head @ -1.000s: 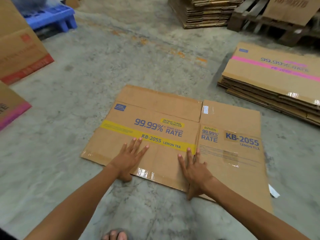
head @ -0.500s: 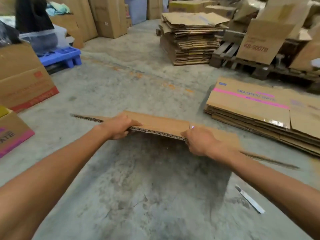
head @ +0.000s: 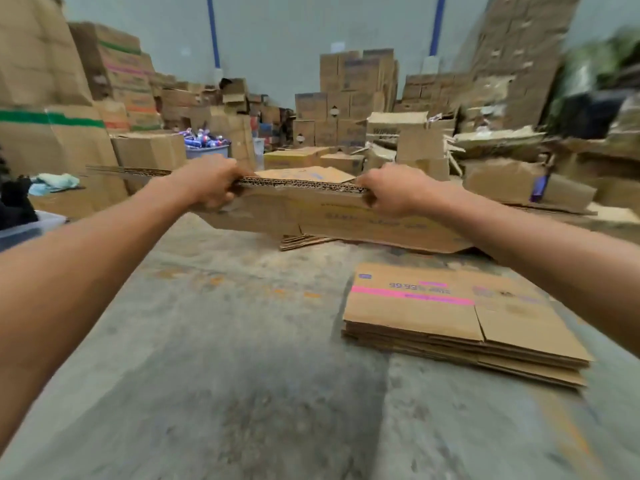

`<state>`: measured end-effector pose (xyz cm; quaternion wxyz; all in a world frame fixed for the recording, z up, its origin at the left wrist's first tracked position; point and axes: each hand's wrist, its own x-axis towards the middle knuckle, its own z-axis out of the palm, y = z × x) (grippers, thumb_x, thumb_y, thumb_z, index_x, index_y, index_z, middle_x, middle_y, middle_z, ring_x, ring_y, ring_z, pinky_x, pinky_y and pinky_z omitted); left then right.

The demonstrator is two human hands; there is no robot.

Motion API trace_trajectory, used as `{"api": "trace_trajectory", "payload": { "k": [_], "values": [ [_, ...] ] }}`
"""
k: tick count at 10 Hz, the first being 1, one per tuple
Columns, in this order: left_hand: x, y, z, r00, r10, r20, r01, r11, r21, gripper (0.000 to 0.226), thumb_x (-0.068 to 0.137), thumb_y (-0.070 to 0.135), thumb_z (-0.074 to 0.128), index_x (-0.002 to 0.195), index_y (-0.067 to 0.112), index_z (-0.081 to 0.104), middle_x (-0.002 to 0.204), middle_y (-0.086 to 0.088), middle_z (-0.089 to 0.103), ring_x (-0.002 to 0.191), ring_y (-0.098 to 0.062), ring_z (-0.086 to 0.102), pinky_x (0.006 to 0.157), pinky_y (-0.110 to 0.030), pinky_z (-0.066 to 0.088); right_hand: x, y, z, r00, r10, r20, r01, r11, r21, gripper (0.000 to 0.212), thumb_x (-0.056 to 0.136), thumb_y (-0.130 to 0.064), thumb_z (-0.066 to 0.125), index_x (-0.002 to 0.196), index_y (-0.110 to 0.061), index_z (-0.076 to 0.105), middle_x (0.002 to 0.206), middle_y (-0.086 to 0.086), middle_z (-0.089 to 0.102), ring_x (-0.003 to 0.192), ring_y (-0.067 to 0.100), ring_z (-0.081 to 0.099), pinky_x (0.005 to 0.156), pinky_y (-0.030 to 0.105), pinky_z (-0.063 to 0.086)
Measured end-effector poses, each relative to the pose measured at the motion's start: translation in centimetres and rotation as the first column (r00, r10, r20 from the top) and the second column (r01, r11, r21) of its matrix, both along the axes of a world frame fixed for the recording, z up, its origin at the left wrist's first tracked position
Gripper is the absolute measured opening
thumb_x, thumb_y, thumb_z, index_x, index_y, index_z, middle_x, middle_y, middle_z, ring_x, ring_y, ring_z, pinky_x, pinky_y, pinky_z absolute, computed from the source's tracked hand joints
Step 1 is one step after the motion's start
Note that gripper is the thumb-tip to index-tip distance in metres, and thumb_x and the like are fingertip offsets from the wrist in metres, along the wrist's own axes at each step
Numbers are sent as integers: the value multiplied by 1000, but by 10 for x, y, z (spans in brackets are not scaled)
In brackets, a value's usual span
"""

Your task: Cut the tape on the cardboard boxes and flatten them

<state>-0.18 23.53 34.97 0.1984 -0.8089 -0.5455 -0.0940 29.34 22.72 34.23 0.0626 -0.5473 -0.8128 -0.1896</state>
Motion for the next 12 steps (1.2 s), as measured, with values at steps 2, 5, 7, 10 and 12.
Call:
{"api": "trace_trajectory", "payload": {
  "k": [2,5,7,10,12],
  "values": [
    [154,97,-68,980,-162,116,149,982,115,51,94,17,59,141,35,49,117,-17,66,103,-36,62,83,-43,50,145,42,-40,978,-206,3,206,976,71,43,93,-16,51,135,-26,54,111,14,66,100,37,62,73,40,50],
    [363,269,-370,986,-156,50,162,975,-153,83,87,23,66,153,33,17,156,-9,30,140,-30,32,105,-49,37,350,187,-326,872,-489,7,482,857,-182,73,92,-49,53,153,-33,16,152,9,34,136,32,37,104,49,40],
    [389,275,-554,996,-80,-30,61,911,-408,133,57,93,48,148,36,-29,158,-8,-32,148,-34,-20,116,-61,2,382,199,-533,798,-602,-25,541,735,-409,127,50,-107,17,152,-40,-20,163,2,-23,150,29,-19,115,63,0],
    [391,278,-525,988,-83,-131,-1,844,-536,132,68,70,70,148,36,-30,157,-5,-35,148,-33,-23,118,-61,6,379,207,-497,784,-621,2,514,647,-563,130,44,-107,13,154,-41,-10,164,0,-19,151,28,-14,113,66,5],
    [352,237,-422,951,-279,132,296,703,-647,72,96,52,47,156,31,13,160,-9,27,146,-26,23,118,-38,24,322,143,-413,718,-605,-345,331,732,-595,94,76,-87,32,154,-37,20,161,1,28,147,21,27,116,42,28]
  ]
}}
